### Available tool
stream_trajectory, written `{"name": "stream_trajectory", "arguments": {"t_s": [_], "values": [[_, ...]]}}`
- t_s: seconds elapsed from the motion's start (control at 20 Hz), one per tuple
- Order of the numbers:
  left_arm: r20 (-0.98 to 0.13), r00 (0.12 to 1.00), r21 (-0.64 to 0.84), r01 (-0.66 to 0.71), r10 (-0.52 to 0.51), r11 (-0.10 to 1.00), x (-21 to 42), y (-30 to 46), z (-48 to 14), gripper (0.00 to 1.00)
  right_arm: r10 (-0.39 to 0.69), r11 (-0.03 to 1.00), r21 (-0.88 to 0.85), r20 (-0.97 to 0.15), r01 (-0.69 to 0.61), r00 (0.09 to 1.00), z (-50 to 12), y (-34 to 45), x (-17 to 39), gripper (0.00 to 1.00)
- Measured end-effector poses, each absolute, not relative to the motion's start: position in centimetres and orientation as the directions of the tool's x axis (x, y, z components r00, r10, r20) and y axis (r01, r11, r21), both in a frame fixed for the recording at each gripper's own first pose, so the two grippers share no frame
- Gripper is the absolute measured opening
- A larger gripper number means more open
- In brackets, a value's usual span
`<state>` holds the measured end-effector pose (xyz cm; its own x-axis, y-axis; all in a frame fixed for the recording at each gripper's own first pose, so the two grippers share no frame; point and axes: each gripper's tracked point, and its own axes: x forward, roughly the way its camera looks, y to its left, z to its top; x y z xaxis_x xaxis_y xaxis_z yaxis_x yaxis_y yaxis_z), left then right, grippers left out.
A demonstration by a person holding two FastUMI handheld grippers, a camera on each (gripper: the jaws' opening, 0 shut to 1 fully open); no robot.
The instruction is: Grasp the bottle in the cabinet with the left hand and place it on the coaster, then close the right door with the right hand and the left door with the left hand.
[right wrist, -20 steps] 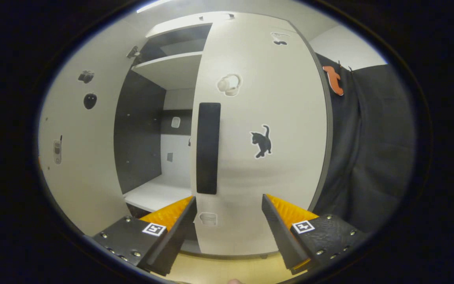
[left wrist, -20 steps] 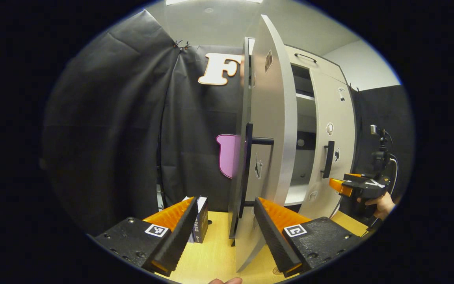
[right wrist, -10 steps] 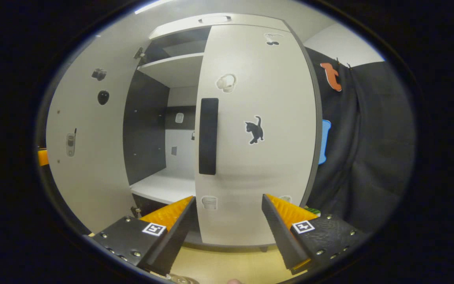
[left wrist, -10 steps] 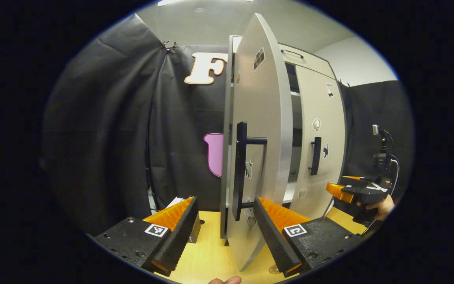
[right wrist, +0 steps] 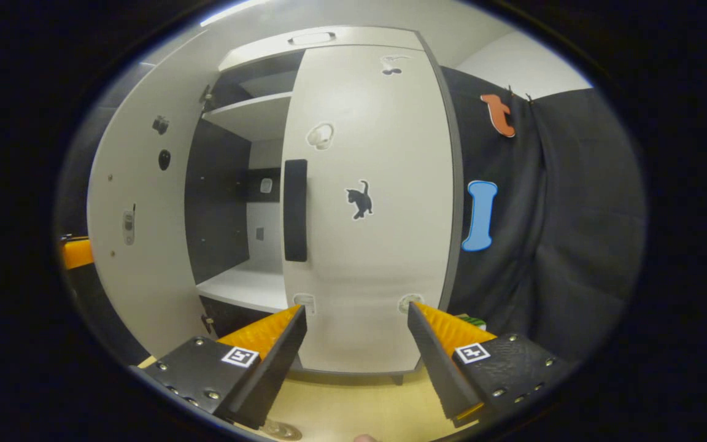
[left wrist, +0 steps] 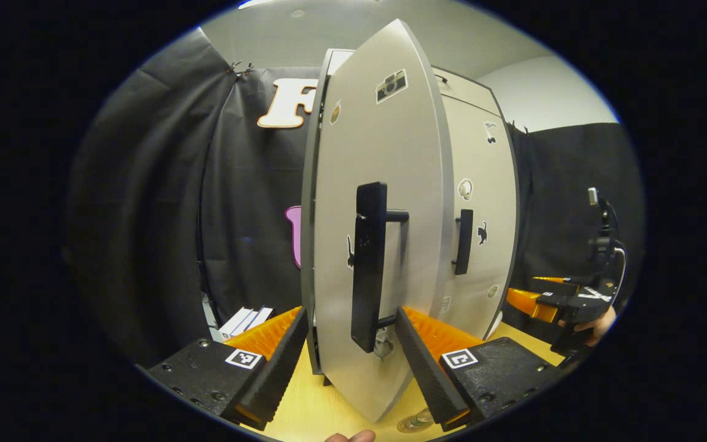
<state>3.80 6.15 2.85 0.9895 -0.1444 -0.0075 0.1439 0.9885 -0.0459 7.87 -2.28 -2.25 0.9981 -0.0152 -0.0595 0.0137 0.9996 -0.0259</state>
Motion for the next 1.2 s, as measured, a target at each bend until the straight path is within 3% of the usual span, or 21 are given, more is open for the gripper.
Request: {"name": "stream_trajectory", "arguments": {"t_s": [0.35,0.55,1.2], "values": [[0.005,0.977,-0.106,0.212,-0.213,0.971,6.5,1.2,2.8,0.89,-0.023,0.999,-0.023,-0.050,0.022,0.999,-1.6,-4.2,6.9,1.00],[0.015,0.979,-0.107,0.204,-0.204,0.973,9.4,-1.5,2.8,0.97,-0.038,0.999,-0.018,-0.038,0.038,0.999,-0.9,-6.0,6.4,1.00],[0.044,0.987,-0.043,0.159,-0.158,0.986,17.7,-6.2,3.2,0.97,-0.007,1.000,0.008,-0.042,0.008,0.999,-0.3,-7.4,6.4,1.00]]}}
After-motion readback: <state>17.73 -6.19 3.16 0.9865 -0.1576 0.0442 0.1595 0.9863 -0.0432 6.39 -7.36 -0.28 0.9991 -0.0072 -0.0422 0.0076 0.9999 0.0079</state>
